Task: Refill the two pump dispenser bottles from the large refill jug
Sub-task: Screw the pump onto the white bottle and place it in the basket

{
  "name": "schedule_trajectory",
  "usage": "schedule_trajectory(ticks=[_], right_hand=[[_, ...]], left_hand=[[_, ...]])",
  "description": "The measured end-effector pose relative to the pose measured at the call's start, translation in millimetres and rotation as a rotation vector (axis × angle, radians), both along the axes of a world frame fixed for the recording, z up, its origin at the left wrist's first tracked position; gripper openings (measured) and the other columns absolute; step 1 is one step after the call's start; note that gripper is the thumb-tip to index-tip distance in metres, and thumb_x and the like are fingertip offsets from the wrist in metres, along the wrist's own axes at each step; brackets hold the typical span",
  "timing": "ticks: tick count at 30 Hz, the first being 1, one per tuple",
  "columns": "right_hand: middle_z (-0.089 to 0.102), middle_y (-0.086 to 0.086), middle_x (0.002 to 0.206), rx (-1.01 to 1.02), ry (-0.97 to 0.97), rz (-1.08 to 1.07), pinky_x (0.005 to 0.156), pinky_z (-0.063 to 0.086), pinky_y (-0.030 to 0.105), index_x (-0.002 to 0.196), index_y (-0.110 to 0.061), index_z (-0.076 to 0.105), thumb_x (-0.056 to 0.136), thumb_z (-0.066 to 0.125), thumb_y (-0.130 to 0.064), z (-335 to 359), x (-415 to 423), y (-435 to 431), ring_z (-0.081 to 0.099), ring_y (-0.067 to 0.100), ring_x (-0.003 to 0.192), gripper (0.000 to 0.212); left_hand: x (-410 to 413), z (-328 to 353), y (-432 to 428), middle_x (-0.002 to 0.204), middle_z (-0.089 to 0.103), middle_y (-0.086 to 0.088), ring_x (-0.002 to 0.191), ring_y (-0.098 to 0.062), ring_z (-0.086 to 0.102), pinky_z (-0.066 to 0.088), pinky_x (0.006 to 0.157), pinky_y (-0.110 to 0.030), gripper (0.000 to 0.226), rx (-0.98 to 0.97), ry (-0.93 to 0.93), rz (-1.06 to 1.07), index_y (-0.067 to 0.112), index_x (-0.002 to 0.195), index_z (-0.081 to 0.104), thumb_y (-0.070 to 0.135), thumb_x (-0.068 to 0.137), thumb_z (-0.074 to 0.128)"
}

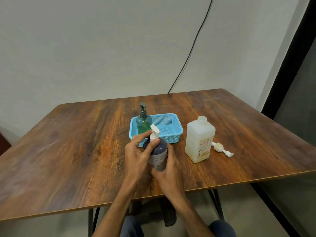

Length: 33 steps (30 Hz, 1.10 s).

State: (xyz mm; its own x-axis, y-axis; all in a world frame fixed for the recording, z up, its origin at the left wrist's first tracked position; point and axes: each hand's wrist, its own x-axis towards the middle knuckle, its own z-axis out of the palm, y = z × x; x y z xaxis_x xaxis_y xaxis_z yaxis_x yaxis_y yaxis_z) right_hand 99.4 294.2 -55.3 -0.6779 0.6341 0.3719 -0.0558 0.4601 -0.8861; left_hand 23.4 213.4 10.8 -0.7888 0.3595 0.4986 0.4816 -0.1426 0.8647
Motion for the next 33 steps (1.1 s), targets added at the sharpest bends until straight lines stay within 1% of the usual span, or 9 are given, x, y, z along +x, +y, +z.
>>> schedule_trajectory(ticks=[2,7,9,12,18,21,24,29,33], right_hand=[[0.049,-0.023,0.141,-0.012,-0.012,0.009,0.102,0.052,0.035,0.147,-0.047,0.030,0.077,0.079,-0.046,3,2,0,0.048,-0.001,0.129,0.086],[0.050,-0.022,0.142,-0.059,-0.090,0.064,0.108,0.047,0.034,0.144,-0.046,0.034,0.069,0.082,-0.044,6,10,13,0.047,-0.002,0.131,0.089],[0.047,-0.023,0.144,0.009,-0.184,0.077,0.104,0.044,0.024,0.141,-0.047,0.033,0.069,0.084,-0.045,5,15,22,0.044,-0.004,0.130,0.089],[0.042,-0.019,0.143,0.188,-0.335,0.078,0.095,0.030,0.015,0.137,-0.049,0.031,0.070,0.083,-0.051,3,22,36,0.037,-0.005,0.125,0.085],[0.035,-0.015,0.147,0.387,-0.446,0.077,0.111,0.034,0.027,0.141,-0.042,0.035,0.079,0.058,-0.076,-6,33,46,0.033,0.005,0.137,0.074],[0.034,-0.016,0.148,0.382,-0.462,0.084,0.113,0.034,0.030,0.141,-0.043,0.037,0.079,0.056,-0.078,-6,33,46,0.032,0.005,0.138,0.074],[0.033,-0.018,0.149,0.359,-0.470,0.073,0.115,0.031,0.031,0.143,-0.042,0.038,0.078,0.060,-0.075,-5,32,46,0.030,0.005,0.139,0.076],[0.031,-0.019,0.151,0.289,-0.508,0.080,0.116,0.030,0.033,0.145,-0.045,0.036,0.077,0.063,-0.075,-1,32,47,0.029,0.005,0.140,0.079],[0.034,-0.019,0.147,0.315,-0.505,0.072,0.115,0.028,0.029,0.143,-0.042,0.040,0.077,0.061,-0.075,1,33,47,0.030,0.004,0.136,0.077]], left_hand=[[5,-6,0,0.126,0.070,0.009,0.120,-0.009,0.065,0.056,0.096,-0.025,0.042,-0.006,-0.013,-0.010,0.027,0.128,0.068,0.030,0.087,0.080],[17,-22,-5,0.144,0.055,0.017,0.129,-0.003,0.057,0.054,0.102,-0.029,0.091,-0.083,-0.085,-0.067,0.037,0.149,0.043,0.036,0.072,0.092],[18,-27,-7,0.141,0.058,0.013,0.126,-0.004,0.059,0.053,0.105,-0.035,0.098,-0.141,-0.092,-0.056,0.032,0.149,0.042,0.032,0.067,0.096],[17,-29,-8,0.130,0.065,0.011,0.117,-0.002,0.064,0.055,0.102,-0.041,0.089,-0.190,-0.073,-0.004,0.025,0.138,0.051,0.038,0.063,0.097],[3,-20,2,0.126,0.067,0.009,0.115,-0.007,0.066,0.057,0.099,-0.038,0.081,-0.139,-0.079,-0.001,0.025,0.131,0.057,0.029,0.061,0.098],[-14,4,15,0.122,0.065,0.012,0.112,-0.004,0.064,0.057,0.089,-0.022,0.077,-0.168,-0.024,-0.004,0.034,0.122,0.056,0.041,0.056,0.095],[-29,33,32,0.115,0.062,0.021,0.102,0.010,0.062,0.050,0.077,-0.005,0.076,-0.188,0.024,-0.024,0.035,0.119,0.056,0.052,0.054,0.090],[-51,55,70,0.124,0.067,0.005,0.110,-0.011,0.064,0.055,0.089,-0.022,0.078,-0.229,0.012,-0.054,0.018,0.132,0.059,0.035,0.065,0.095],[-58,49,91,0.122,0.064,0.006,0.106,-0.007,0.063,0.055,0.082,-0.020,0.074,-0.224,-0.049,-0.106,0.022,0.132,0.054,0.025,0.069,0.093]])
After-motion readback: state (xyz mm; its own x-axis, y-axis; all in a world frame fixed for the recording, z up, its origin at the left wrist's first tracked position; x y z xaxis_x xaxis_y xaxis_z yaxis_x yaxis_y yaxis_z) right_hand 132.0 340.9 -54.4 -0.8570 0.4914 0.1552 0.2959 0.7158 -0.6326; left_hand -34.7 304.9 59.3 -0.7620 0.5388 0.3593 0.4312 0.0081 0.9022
